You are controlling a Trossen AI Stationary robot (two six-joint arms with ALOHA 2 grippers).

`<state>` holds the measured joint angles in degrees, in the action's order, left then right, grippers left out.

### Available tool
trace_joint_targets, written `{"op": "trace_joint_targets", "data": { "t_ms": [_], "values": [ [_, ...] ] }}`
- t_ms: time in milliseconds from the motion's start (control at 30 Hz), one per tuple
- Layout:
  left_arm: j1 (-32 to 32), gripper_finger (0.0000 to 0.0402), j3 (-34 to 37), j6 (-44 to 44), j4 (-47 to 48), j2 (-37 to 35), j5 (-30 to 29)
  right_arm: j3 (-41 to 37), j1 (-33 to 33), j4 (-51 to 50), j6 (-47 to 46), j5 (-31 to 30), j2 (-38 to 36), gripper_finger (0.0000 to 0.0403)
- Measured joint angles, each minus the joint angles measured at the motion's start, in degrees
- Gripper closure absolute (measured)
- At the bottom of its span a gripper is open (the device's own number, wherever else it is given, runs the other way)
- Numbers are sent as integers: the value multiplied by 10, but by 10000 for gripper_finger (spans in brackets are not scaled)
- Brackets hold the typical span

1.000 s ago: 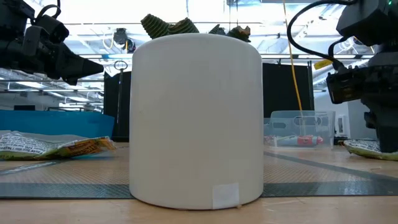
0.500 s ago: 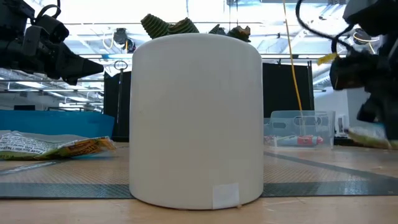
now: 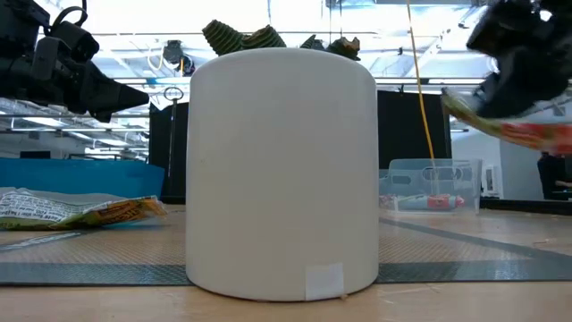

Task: Pick and place Granola Bars by type
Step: Put the red granola bar into the right transparent bin

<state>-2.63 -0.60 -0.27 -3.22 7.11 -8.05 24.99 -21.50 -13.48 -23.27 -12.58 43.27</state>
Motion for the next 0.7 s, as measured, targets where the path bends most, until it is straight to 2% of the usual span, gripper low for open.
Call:
{"op": "trace_joint_targets", "data": {
  "t_ms": [100,233,500,700],
  "values": [
    [0,360,0,0,0,0,0,0,1,43,88,-36,-4,399],
    [0,360,0,0,0,0,0,0,1,93,176,-41,-4,399],
    [0,360,0,0,0,0,0,-22,1,140,214,-35,-21,399],
    [0,360,0,0,0,0,0,-86,2,243,216,59,-50,399]
  ]
}}
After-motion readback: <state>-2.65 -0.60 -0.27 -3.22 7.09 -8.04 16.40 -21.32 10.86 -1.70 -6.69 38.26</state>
